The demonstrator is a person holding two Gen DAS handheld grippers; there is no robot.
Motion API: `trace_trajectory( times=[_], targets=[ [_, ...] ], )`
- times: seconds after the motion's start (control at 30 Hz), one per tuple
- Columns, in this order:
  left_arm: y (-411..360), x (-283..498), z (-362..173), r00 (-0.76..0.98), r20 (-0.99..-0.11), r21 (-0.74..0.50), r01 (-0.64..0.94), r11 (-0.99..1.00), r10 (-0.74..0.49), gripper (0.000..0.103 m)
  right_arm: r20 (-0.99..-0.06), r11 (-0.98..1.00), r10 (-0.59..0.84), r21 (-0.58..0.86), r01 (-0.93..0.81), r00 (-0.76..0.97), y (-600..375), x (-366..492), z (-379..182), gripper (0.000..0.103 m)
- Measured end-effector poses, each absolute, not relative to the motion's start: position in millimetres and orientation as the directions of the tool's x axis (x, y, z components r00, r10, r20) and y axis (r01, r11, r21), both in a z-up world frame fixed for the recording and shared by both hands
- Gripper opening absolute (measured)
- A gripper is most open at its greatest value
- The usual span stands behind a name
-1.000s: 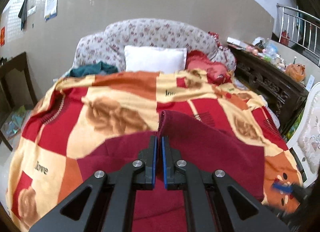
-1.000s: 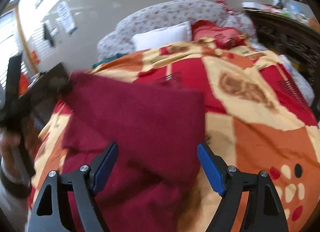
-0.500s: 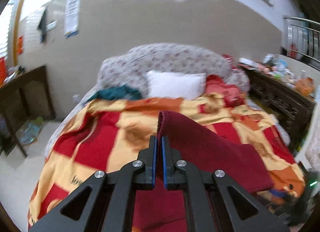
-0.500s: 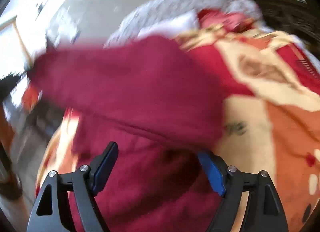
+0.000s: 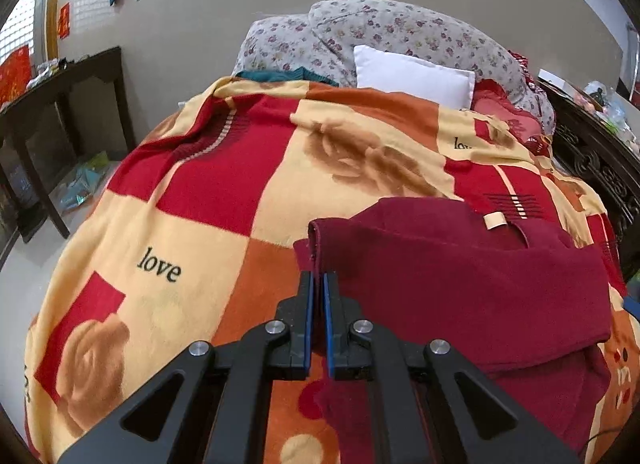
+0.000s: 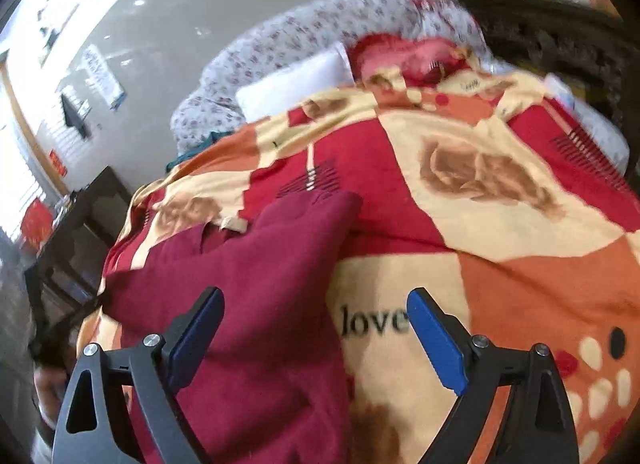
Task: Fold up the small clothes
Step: 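Fold the hem up toward the collar with the left gripper, release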
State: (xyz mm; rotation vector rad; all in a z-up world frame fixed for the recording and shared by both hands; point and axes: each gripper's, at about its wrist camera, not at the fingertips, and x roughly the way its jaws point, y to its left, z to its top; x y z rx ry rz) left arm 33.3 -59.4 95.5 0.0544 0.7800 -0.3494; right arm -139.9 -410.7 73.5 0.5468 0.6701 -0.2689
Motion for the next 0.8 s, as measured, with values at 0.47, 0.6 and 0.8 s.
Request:
trace_trajectory(
  times=[0.47, 0.6, 0.8],
  targets=[
    [-93.5, 2.2, 123.4, 0.66, -0.638, -0.069, 0.463, 0.884, -0.396, 0.005, -0.706, 0.883, -0.167, 0.204, 0.423, 0.689, -424.4, -84.8, 75.8, 0.007],
    [-98.2, 19.1, 87.7, 0.632, -0.699, -0.052, 0.422, 0.905, -0.334, 0.005, -0.739, 0.876, -0.205, 0.155, 0.458, 0.642, -438.1, -77.0, 61.8, 0.007],
    [-84.7, 35.5, 52.3, 0.582, -0.755, -0.073, 0.381, 0.922, -0.301, 0.005, -0.744, 0.829, -0.237, 0.181, 0.529, 0.625, -456.9, -87.6, 48.0, 0.028]
  ],
)
